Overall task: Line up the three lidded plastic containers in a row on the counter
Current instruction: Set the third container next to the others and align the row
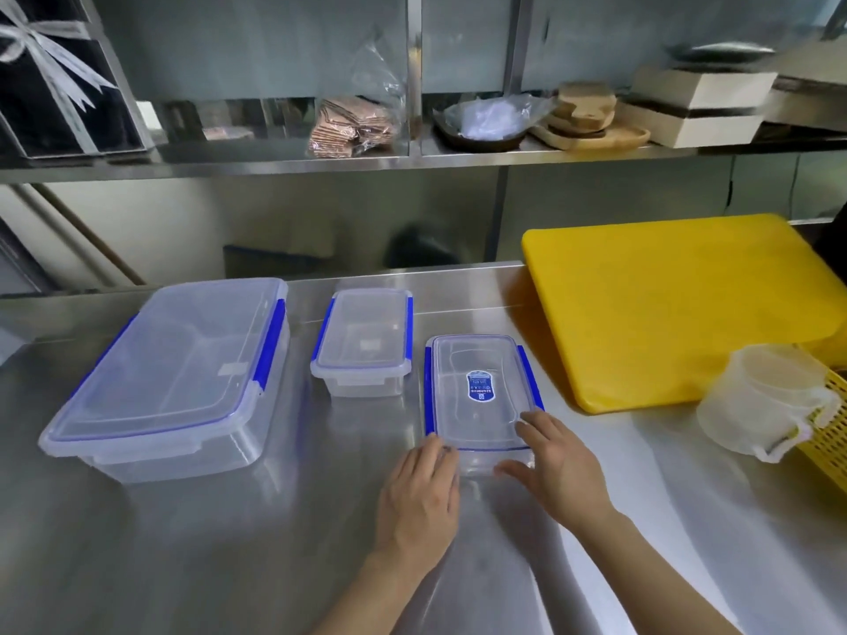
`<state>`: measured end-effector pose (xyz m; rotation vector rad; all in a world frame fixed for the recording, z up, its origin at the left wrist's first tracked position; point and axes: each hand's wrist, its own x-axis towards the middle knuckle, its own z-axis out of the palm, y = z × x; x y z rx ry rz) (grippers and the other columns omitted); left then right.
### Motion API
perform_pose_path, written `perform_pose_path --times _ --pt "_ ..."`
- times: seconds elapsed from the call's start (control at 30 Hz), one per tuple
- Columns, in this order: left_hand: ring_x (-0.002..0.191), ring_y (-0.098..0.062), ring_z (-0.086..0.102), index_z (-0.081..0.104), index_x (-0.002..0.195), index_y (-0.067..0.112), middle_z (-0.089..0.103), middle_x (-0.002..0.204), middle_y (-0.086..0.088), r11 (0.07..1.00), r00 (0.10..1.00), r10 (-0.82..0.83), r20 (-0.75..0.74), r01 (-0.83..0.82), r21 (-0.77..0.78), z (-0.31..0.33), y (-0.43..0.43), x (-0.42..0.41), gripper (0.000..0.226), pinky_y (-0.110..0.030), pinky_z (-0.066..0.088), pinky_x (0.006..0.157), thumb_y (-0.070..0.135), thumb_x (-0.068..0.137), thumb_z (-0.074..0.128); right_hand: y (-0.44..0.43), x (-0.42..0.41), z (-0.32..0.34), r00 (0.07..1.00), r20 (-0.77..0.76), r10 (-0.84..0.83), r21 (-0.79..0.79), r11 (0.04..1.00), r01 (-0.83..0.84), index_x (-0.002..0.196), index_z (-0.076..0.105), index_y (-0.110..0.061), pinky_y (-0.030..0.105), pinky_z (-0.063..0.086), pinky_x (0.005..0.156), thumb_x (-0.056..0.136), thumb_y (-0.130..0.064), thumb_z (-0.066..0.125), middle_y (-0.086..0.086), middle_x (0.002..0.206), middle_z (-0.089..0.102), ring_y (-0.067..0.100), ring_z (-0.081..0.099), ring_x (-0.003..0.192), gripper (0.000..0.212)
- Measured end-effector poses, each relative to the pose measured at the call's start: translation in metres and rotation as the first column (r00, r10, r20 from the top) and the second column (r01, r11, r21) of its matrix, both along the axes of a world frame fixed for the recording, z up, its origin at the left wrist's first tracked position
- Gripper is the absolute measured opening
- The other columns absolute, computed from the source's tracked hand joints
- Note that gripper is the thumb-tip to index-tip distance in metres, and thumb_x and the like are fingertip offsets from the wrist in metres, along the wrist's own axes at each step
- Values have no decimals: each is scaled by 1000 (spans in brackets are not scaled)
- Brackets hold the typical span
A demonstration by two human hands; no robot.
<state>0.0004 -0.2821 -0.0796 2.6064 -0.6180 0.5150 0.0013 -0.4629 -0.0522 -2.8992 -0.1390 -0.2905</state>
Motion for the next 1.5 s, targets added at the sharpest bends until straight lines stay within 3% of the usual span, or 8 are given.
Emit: perform_pose_path --times 0.17,0.3,0.53,0.77,1.07,1.17,1.37,1.5 --pt "130 -17 47 44 136 10 49 142 -5 984 964 88 -250 -45 171 -5 -17 35 78 -30 23 114 35 66 68 -18 53 -6 1000 -5 5 -15 1000 -5 125 55 -10 40 46 97 72 -48 69 11 131 58 27 55 121 67" --pt "145 -11 -5 -14 142 23 -18 152 8 989 936 87 -340 -41 140 3 -29 69 89 -24 -6 112 36 87 55 -26 95 -4 994 -102 44 75 996 -36 144 22 -16 31 20 115 76 -73 21 3 154 24 16 18 143 89" --pt "146 -15 8 11 148 27 0 159 7 956 866 145 -479 -247 -158 11 -48 124 74 -32 21 116 49 88 50 -32 150 -20 994 -104 29 77 997 -21 142 25 -12 32 23 113 60 -82 -12 4 155 23 18 10 144 114" --pt "147 -16 -3 -12 146 26 -16 158 6 967 841 168 -515 -241 -79 3 -66 129 92 -37 23 118 55 85 50 -38 153 -23 996 -85 4 22 1000 -2 125 50 -5 41 41 100 78 -72 3 13 137 52 28 42 132 95" --pt "146 -17 -4 -10 147 26 -20 157 7 994 801 51 -597 -101 -51 15 -97 132 89 -35 16 117 53 87 50 -84 151 -25 997 -40 -71 67 995 73 131 42 -8 38 35 110 61 -86 -4 6 147 41 20 28 140 115" --pt "146 -18 -6 -11 147 26 -22 156 8 996 768 38 -639 -84 -42 16 -96 135 91 -35 13 117 52 86 52 -84 149 -21 995 -66 -73 23 997 75 132 41 -9 40 31 110 70 -81 10 5 148 39 19 26 141 100" --pt "144 -14 16 23 146 21 20 157 6 936 917 171 -360 -266 -233 33 -56 144 66 -29 14 116 43 91 50 -51 143 6 989 118 -93 55 995 87 107 60 -5 47 45 93 78 -62 36 18 122 62 34 56 115 69" --pt "132 -27 41 44 134 10 47 142 -9 765 856 468 -219 -517 -385 41 16 163 49 -41 35 108 24 89 57 3 142 20 997 52 59 310 948 -72 120 52 -7 39 47 91 85 -44 55 12 124 58 29 55 112 51"
